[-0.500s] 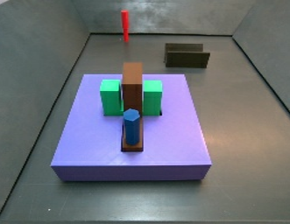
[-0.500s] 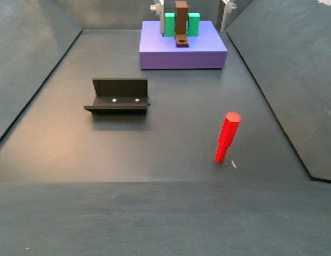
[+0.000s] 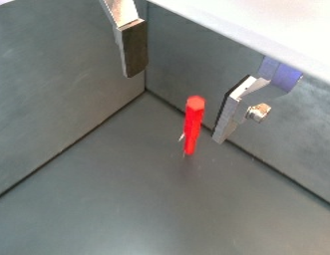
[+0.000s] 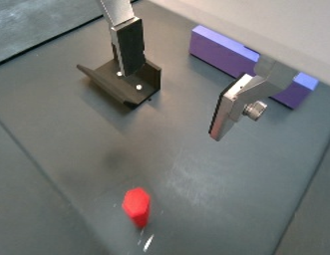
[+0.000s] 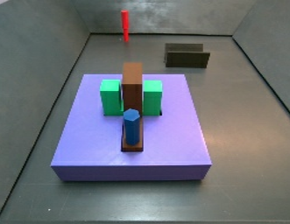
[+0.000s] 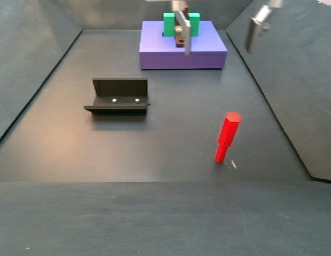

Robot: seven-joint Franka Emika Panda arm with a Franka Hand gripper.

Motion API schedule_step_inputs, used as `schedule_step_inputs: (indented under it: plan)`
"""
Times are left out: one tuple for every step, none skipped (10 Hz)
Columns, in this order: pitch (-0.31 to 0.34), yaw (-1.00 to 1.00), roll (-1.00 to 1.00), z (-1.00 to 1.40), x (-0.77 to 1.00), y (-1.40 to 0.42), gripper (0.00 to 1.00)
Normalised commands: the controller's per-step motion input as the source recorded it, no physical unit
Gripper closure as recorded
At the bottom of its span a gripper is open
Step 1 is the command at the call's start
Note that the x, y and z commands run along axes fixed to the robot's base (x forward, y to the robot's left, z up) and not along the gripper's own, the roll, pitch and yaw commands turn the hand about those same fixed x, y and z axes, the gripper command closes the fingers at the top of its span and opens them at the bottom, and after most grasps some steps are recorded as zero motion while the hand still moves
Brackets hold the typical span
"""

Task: Pick up the red object. Move up. Move to above the board. Insert the red object.
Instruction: Pick up the red object.

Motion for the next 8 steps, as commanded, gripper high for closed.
schedule_step_inputs:
  plan:
    - [-0.100, -0.21, -0.03, -0.02, 0.00, 0.45, 0.00]
    - [-0.147, -0.15, 0.00, -0.09, 0.17, 0.39, 0.00]
    - [-0.151, -0.12, 0.04, -0.16, 0.17, 0.34, 0.00]
    - [-0.150, -0.11, 0.08, -0.22, 0.09, 0.34, 0.00]
    - [-0.133, -0.08, 0.08, -0.30, 0.04, 0.34, 0.00]
    - [-0.133, -0.01, 0.00, -0.38, 0.00, 0.35, 0.00]
    - [-0.123, 0.00, 0.00, -0.39, 0.00, 0.34, 0.00]
    - [-0.126, 0.00, 0.00, -0.43, -0.05, 0.29, 0.00]
